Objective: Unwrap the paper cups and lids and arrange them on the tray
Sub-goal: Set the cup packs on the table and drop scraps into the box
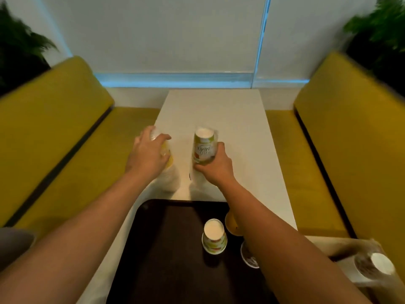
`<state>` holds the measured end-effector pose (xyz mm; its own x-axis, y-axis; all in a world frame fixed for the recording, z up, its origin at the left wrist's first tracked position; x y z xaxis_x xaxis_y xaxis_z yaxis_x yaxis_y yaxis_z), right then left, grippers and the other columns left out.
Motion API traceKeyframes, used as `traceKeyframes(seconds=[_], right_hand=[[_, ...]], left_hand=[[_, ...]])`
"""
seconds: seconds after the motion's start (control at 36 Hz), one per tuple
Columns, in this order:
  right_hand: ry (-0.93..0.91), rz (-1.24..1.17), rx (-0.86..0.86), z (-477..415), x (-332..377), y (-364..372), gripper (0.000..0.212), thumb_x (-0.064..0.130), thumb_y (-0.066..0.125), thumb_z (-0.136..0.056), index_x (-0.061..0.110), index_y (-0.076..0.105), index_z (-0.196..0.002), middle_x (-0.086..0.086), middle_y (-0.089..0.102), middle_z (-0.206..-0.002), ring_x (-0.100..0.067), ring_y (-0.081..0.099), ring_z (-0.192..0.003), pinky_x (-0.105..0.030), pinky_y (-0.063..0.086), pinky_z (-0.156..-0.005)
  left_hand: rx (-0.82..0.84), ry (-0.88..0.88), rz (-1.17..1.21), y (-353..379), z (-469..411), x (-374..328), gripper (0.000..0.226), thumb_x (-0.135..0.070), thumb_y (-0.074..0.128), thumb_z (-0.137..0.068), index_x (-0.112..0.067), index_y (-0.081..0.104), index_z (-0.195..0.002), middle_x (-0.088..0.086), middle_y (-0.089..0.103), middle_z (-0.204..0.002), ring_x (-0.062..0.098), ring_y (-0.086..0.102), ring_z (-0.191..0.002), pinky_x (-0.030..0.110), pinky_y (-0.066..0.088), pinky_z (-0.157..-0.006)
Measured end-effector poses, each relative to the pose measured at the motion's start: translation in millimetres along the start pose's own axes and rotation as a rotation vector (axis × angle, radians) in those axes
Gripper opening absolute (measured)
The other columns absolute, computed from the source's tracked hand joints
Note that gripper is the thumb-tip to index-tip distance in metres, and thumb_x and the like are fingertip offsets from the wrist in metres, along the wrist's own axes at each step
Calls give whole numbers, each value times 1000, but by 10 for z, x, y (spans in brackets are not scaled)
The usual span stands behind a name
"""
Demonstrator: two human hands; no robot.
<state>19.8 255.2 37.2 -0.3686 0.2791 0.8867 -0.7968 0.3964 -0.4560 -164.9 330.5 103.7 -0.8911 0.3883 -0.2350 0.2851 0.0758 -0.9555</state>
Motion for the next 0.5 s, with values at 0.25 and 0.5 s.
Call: traceKeyframes(seconds=[0.25,0.5], right_hand=[[22,85,53,-141,-47,466,66,25,88,-80,16,44,-128,1,63,-108,-29,66,-105,-30,45,-75],[58,76,105,-124,-50,453,107,33,93,-66,20,29,-151,-8,55,-139,-32,60,-126,-46,58,-94]], left_hand=[[-104,29,-11,141,-119,228,45,-24,74,-95,-39,59,-134,-2,34,-162,34,42,-134,49,54,-93],[4,-11,41,107,-111,211,86,-41,78,-88,-48,27,-156,-1,9,-173,37,13,-156,58,34,-120]])
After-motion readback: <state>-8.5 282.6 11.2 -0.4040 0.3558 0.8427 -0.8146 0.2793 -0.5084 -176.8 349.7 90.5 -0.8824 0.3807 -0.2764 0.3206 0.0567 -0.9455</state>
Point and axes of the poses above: each hand's wrist, its own z-axis away from the middle knuckle, its own y-axis out of the palm, x = y × z, the point moved 3 cm from there along -z, towards the middle knuckle
